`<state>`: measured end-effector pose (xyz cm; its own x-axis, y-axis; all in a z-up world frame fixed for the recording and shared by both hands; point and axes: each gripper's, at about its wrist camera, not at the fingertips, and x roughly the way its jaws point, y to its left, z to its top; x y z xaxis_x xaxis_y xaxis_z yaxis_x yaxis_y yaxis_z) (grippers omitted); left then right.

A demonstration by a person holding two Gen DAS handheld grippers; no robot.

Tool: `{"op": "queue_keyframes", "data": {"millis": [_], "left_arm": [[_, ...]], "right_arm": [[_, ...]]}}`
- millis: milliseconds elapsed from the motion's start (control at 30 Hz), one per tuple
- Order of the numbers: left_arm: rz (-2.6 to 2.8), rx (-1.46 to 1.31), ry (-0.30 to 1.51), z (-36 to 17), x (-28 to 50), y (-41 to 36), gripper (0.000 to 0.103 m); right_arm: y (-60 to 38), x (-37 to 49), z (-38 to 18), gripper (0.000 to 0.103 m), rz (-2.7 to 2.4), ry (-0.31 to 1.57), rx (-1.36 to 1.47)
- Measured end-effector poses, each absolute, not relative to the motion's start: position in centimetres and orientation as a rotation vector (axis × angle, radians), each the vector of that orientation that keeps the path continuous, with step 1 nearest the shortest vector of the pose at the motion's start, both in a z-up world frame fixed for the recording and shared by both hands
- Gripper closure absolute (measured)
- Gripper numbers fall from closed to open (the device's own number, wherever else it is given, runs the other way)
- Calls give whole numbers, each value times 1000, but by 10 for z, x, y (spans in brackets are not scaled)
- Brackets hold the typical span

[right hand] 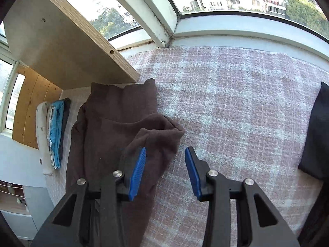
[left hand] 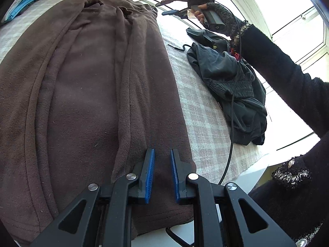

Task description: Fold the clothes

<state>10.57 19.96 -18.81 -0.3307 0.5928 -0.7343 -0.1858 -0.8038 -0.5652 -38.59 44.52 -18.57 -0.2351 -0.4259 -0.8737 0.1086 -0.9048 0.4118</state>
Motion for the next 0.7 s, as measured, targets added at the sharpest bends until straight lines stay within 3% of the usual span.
{"op": "queue_keyframes", "data": {"millis": [67,300,500,700], "left_arm": [[2153,-1454,-540,-186,104,197,88],[2174,-1429,-418,-130,110,172,89],[2065,-1389,-122,-98,106,163,84],[1810,-1413,137,-119,105,198,84]], "right_arm": [[428,-376,-186,78,-2198,-239,1691],[403,-228,-106,74,-2054,-154,1344],[397,-37,-124,72,-1977,-24,1221],[369,75,-184,73,-1994,68,1305]]}}
